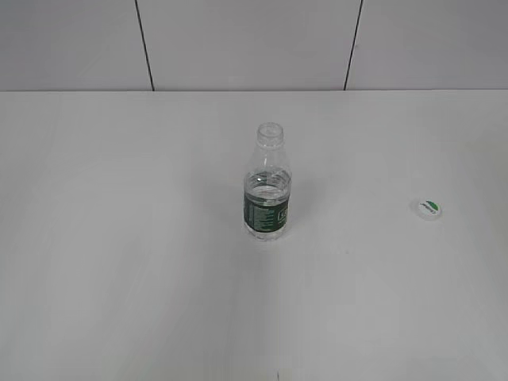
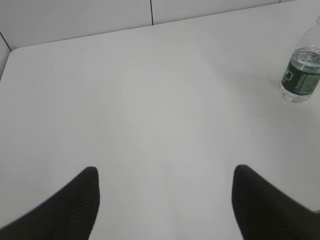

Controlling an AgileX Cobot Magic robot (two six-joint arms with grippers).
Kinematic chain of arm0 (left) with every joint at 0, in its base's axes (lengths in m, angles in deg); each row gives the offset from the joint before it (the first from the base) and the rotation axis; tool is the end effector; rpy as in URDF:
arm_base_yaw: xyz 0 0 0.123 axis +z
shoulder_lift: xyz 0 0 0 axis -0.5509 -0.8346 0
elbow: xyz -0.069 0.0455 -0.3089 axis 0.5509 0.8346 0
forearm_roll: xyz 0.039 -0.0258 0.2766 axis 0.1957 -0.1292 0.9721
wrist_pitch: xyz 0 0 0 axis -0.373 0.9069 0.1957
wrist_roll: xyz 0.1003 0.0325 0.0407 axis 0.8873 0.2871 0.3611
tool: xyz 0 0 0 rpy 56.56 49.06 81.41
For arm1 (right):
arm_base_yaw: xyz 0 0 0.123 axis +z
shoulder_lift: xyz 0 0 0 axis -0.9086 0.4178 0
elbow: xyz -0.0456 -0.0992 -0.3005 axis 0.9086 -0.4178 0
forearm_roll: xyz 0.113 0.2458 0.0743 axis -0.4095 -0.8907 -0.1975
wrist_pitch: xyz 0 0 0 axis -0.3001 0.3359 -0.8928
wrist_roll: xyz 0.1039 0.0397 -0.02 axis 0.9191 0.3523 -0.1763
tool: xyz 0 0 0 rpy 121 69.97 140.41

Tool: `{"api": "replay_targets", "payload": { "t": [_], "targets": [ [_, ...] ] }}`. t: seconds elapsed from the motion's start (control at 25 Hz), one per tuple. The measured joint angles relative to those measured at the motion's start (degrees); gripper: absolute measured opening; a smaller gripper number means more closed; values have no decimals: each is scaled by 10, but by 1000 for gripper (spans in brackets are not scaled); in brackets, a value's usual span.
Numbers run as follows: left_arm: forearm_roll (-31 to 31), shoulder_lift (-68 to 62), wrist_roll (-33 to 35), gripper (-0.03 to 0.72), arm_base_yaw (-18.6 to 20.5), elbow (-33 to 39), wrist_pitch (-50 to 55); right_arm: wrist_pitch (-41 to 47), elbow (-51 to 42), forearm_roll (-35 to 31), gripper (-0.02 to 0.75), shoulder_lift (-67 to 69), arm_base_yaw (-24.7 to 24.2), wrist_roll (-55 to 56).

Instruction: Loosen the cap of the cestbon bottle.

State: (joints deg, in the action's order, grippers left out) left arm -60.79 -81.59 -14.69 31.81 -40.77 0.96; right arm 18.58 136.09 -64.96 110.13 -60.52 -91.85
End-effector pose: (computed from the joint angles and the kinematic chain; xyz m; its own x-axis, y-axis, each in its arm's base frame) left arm -0.0005 -0.0074 0.2886 -0.4256 0.1351 -0.8948 0.1405 0.9867 0.0822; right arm 0.0635 0.0042 0.4571 -0.4830 -0.2086 -0.8504 -0.1574 0.9761 -0.1500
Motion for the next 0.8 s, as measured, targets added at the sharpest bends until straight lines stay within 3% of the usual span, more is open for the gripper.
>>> {"api": "replay_targets", "payload": {
  "t": [0.8],
  "targets": [
    [0, 0, 1, 498, 0, 0, 0, -16, -280, 3, 580, -295, 0, 28]
  ]
}}
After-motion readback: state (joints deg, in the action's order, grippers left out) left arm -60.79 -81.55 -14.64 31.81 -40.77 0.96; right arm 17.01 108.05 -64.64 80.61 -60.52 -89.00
